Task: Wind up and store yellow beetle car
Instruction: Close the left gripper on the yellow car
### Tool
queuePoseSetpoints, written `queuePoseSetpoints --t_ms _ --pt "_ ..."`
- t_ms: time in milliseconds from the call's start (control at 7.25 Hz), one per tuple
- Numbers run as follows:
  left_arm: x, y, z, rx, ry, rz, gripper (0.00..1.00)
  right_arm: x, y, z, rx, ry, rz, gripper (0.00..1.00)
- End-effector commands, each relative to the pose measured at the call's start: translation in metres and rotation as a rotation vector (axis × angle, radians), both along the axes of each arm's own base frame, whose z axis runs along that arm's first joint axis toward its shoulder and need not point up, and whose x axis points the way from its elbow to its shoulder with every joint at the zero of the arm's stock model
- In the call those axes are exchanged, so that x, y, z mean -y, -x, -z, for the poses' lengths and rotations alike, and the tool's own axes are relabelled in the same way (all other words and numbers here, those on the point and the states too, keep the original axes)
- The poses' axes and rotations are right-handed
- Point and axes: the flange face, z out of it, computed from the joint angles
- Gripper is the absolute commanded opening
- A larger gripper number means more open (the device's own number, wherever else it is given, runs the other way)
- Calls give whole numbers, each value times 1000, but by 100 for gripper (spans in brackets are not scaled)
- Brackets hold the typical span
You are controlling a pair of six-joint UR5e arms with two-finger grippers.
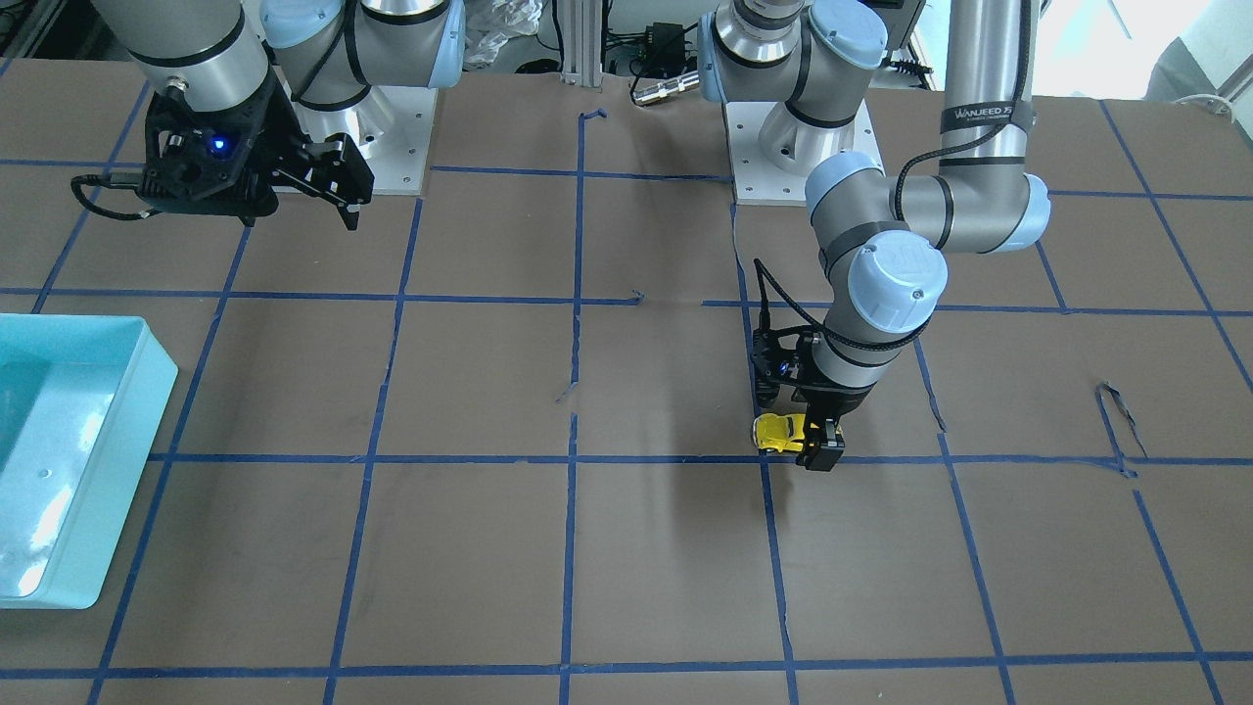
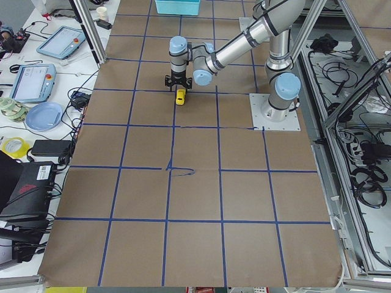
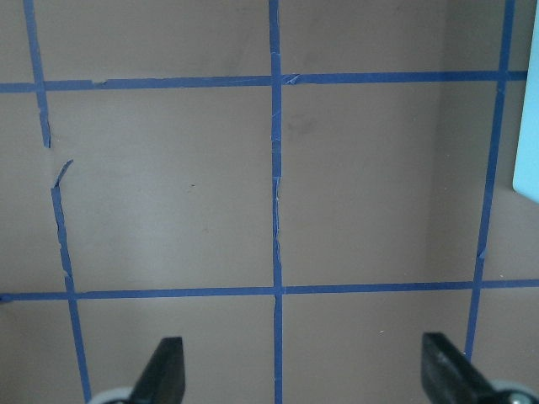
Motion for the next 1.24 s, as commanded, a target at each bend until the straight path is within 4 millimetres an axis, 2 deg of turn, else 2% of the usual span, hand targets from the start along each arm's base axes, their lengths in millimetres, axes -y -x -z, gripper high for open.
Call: queuePoseSetpoints --t_ms 0,276,414,552,690,828,1103 --pt "1 -1 7 -10 -11 -9 91 0 0 0 -2 0 0 100" --pt "-2 -2 18 0 -36 -10 89 0 0 0 -1 0 0 100" --pt "0 -2 17 1 -35 -14 83 0 -1 0 -2 -1 -3 100" --pt "2 -2 15 0 -28 -10 62 -1 -1 0 -2 0 -3 100" --pt "3 -3 19 -1 -34 -11 56 0 -1 0 -2 -1 -3 100" --pt "4 -3 23 -1 -38 -10 56 0 0 0 -4 -1 -2 100" --pt "5 -4 25 -1 -41 -8 49 0 0 0 -4 -1 0 100"
